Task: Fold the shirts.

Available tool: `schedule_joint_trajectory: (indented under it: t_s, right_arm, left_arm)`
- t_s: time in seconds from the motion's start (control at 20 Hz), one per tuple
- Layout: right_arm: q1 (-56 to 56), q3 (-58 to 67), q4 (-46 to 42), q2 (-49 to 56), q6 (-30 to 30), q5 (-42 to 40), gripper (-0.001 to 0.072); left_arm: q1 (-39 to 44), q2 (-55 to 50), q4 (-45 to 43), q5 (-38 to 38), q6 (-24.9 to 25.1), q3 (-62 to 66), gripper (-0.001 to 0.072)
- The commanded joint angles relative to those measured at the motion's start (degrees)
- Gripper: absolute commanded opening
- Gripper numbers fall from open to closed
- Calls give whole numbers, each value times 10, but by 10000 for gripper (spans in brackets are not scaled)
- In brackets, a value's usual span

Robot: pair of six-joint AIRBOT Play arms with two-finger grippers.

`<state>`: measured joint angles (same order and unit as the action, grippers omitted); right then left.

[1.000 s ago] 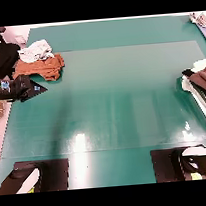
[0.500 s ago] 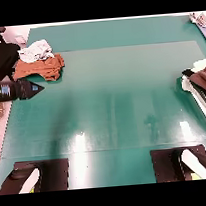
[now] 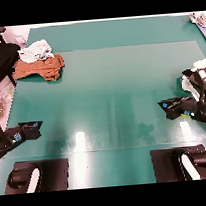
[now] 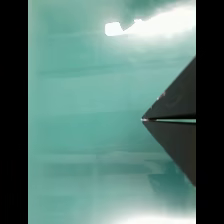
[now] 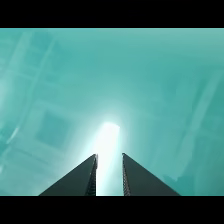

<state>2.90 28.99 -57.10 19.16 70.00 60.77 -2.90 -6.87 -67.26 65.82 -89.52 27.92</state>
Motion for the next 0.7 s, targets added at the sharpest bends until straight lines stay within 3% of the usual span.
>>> schedule_joint_trajectory:
  t_s: [0.0, 0.25, 0.65]
  right_arm:
    - [-23, -54, 0, -63, 23, -22, 180]
    - [30, -57, 1, -106, 57, -6, 181]
    - [129, -57, 4, -149, 58, 52, 181]
  left_arm:
    - [0, 34, -12, 37, -16, -35, 27]
    - [0, 34, -12, 36, -16, -35, 27]
    - [0, 34, -12, 36, -16, -35, 27]
